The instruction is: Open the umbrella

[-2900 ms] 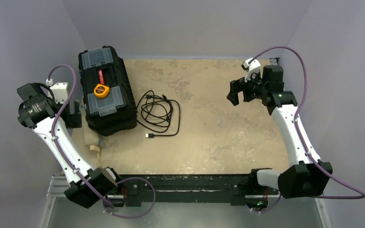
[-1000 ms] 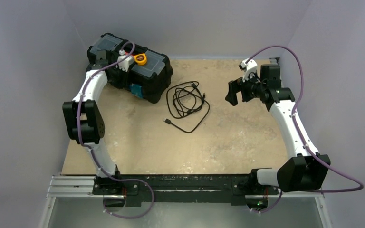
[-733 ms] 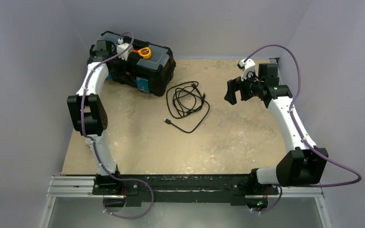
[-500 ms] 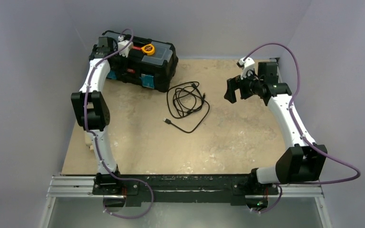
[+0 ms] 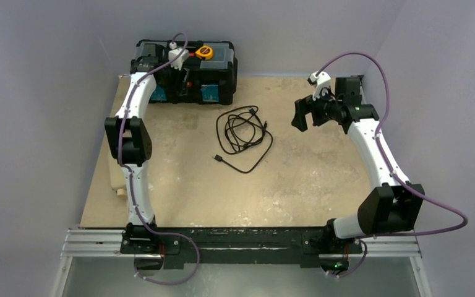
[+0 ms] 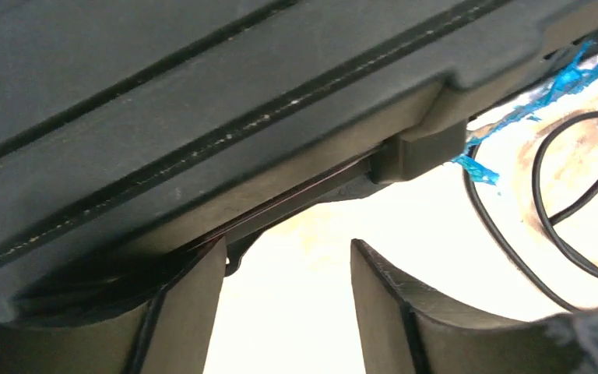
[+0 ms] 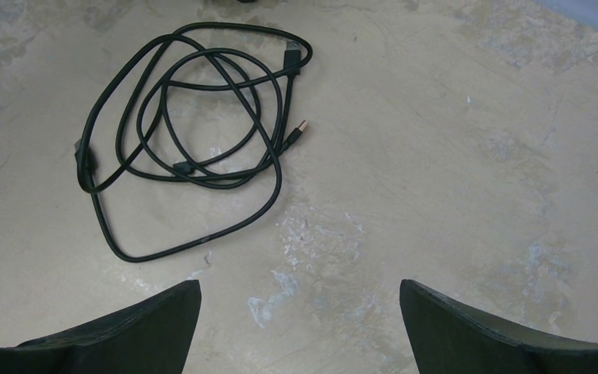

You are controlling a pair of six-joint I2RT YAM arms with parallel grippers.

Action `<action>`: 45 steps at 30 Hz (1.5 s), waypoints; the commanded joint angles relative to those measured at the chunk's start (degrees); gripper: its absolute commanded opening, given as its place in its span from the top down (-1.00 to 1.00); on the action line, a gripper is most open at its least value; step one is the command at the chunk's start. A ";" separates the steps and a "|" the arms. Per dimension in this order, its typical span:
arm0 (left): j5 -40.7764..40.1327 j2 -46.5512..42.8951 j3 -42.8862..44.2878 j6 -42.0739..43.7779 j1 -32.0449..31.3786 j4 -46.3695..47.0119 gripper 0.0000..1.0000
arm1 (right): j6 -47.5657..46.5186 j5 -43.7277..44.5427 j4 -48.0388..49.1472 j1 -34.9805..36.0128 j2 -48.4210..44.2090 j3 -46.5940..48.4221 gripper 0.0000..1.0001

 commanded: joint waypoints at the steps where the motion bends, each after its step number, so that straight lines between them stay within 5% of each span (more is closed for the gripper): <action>1: 2.45 -9.33 -4.65 -0.20 1.49 5.09 -0.30 | 0.33 -1.95 1.94 -0.12 0.59 2.49 -0.98; 4: 1.41 -27.35 -20.75 -1.88 1.71 3.03 -0.96 | 1.61 -3.14 3.53 0.00 0.11 1.40 -0.98; 7: 0.51 -41.01 -33.91 -6.58 3.71 -3.53 -1.00 | 2.01 -4.07 4.30 0.28 -0.19 0.43 -0.98; 10: 0.66 -50.49 -44.18 -13.96 12.30 -10.80 -1.00 | 1.49 -4.32 4.01 1.00 -0.36 0.25 -0.98; 18: -13.62 -62.41 -62.54 -15.69 27.30 -18.32 -1.00 | 1.14 -4.76 3.51 2.76 -0.73 0.10 -0.98; 29: -15.02 -54.87 -65.32 -11.17 36.39 -11.59 -0.99 | 0.69 -4.58 1.76 3.38 -1.44 1.77 -0.98; 39: -11.51 -38.81 -60.81 -9.31 36.38 -6.11 -0.99 | -0.66 -4.72 1.30 3.31 -1.08 1.01 -0.98; 45: -11.26 -35.55 -60.66 -10.38 31.39 -4.00 -0.73 | -0.66 -4.23 1.72 3.37 -1.07 1.17 -0.98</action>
